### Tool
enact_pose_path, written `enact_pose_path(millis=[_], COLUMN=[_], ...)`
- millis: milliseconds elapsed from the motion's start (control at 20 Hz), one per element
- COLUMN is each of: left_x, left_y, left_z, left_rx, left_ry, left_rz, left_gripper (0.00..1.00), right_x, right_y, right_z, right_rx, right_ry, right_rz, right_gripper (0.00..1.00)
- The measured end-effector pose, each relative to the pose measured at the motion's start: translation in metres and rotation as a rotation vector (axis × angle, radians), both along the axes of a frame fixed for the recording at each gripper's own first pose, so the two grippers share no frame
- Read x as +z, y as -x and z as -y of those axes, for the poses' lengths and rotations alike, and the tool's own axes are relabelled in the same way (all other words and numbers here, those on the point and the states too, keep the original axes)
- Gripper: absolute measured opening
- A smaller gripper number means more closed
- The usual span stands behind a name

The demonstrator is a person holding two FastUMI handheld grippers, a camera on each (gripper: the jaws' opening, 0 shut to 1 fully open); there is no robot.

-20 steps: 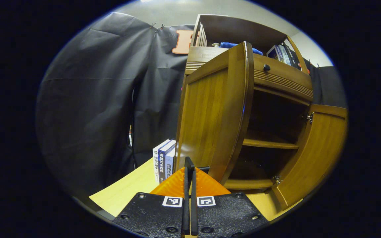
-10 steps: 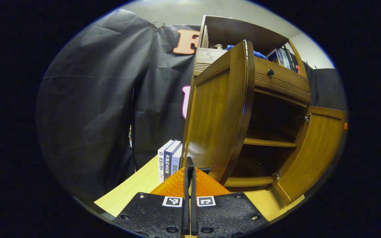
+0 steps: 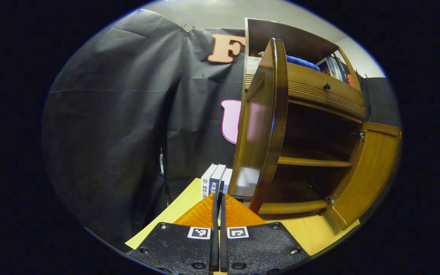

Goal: Open the right door of the double-door shoe cabinet with the right hand, and open the left door with the left hand.

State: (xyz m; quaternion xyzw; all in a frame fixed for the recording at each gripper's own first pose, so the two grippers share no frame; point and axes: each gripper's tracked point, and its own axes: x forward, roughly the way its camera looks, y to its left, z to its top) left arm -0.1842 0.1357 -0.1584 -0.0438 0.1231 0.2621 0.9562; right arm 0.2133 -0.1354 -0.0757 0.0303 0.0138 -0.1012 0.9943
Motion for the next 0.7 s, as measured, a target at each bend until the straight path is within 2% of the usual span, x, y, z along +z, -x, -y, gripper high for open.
enact_pose_path(millis=[50,150,200,500,550,600,700], left_x=[0.000,-0.001,-0.003,-0.001,0.000,0.000,0.004], left_y=[-0.001,-0.001,0.000,0.002,0.002,0.003,0.003], left_z=[-0.002,-0.005,-0.004,-0.003,-0.004,-0.003,-0.008], left_rx=[-0.006,-0.021,-0.026,-0.043,-0.039,-0.026,0.030], left_ry=[0.001,-0.004,-0.007,-0.024,-0.024,-0.016,-0.020], left_rz=[0.002,-0.007,-0.014,-0.045,-0.043,-0.032,-0.013], left_gripper=[0.01,0.02,0.01,0.01,0.04,0.01,0.02], right_x=[0.001,0.000,0.003,0.018,0.022,0.025,0.030], right_y=[-0.002,-0.005,-0.005,-0.006,-0.005,-0.005,-0.005], right_z=[-0.001,-0.007,-0.005,-0.001,0.002,0.002,-0.005], right_rx=[-0.003,-0.004,-0.016,-0.061,-0.068,-0.072,-0.056], right_ry=[0.001,0.004,0.017,0.075,0.080,0.081,0.075], right_rz=[-0.001,-0.012,-0.010,0.002,0.010,0.013,0.020], right_gripper=[0.29,0.36,0.33,0.32,0.32,0.32,0.32])
